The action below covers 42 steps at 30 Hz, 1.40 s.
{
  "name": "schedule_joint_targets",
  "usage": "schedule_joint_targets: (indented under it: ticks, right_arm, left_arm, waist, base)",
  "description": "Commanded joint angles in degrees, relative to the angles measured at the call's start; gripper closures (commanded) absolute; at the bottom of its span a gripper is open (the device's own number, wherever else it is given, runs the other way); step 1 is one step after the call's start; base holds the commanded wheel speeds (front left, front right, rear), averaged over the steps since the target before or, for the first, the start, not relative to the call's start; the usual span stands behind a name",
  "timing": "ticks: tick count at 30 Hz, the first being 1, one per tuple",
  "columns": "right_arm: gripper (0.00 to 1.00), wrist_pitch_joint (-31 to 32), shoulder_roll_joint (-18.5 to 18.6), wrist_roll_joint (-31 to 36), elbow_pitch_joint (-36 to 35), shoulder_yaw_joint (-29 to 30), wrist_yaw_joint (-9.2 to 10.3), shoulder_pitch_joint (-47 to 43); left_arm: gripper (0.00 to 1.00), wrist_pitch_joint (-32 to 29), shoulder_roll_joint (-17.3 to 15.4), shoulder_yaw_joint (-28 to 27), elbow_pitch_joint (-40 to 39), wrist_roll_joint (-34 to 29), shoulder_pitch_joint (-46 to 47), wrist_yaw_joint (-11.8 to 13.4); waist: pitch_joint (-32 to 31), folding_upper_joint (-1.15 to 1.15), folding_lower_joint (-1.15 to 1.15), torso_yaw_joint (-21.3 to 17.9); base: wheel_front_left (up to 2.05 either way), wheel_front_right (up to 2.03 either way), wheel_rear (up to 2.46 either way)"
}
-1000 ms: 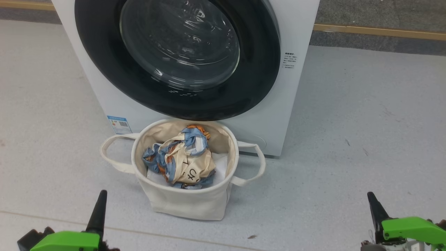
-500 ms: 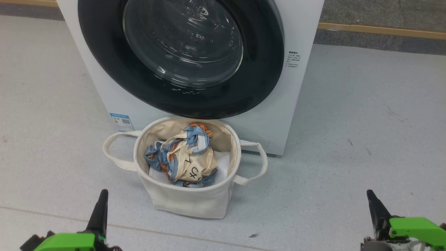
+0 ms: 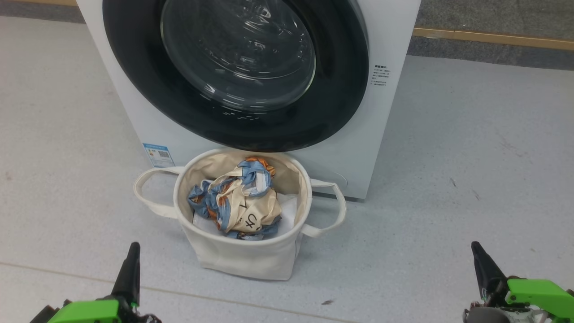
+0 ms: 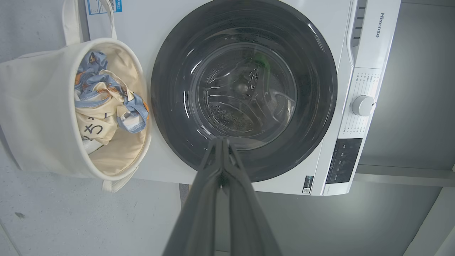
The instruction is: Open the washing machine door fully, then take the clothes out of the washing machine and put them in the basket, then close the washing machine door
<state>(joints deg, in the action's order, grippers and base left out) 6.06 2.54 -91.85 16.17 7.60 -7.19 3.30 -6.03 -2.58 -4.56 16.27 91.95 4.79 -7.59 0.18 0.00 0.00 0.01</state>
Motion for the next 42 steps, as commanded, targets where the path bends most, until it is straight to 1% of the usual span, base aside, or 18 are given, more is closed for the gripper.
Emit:
schedule_joint_targets:
  ticks: [1, 42]
  right_arm:
    - [1.00, 0.4, 0.3, -0.3, -2.1, -1.1, -0.30, 2.9]
    - [1.00, 0.4, 0.3, -0.3, -2.1, -1.1, -0.30, 2.9]
  left_arm:
    - [1.00, -0.5, -0.3, -2.0, -2.2, 0.2, 1.4, 0.1]
    - [1.00, -0.5, -0.3, -2.0, -2.2, 0.2, 1.4, 0.1]
  waist:
    - [0.0, 0.00, 0.00, 0.0]
    - [0.0, 0.00, 0.00, 0.0]
  base:
    - [0.00, 0.00, 0.00]
    - [0.00, 0.00, 0.00]
